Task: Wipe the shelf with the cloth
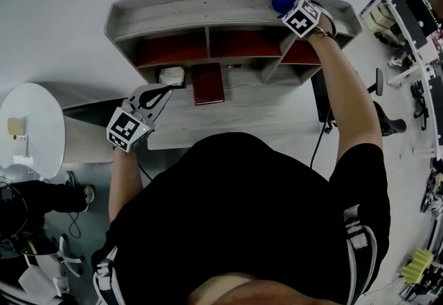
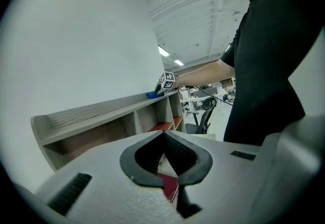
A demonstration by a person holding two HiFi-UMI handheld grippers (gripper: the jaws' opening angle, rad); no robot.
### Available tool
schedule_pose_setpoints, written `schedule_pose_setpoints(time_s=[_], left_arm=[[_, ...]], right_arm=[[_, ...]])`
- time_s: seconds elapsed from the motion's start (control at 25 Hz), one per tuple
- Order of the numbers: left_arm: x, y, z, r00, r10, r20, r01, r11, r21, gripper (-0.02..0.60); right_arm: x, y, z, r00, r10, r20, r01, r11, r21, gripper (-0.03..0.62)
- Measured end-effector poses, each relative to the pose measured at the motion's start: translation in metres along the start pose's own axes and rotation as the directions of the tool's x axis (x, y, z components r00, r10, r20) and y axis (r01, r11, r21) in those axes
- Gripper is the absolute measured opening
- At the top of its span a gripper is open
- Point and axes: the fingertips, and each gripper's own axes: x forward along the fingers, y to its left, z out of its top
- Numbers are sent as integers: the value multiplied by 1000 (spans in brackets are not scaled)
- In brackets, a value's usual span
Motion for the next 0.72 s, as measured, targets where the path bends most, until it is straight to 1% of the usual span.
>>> schedule_pose_setpoints(time_s=[0.12, 0.24, 0.56, 0.72], left_arm=[[-17, 3, -6, 1000, 26, 0, -26, 1000, -8, 14], [-33, 4, -13, 999, 46, -5, -46, 999, -20, 14], [-79, 12, -29, 992, 124, -29, -126, 990, -57, 14], [-95, 13, -37, 990, 138, -35, -140, 989, -53, 14]], right_arm=[[1, 13, 23, 1000, 6, 14, -6, 1000, -24, 77], [5, 28, 48, 999, 35, 30, -34, 999, -36, 77], [5, 69, 127, 991, 85, 103, -73, 991, -109, 77], [5, 88, 164, 985, 103, 141, -85, 988, -133, 77]])
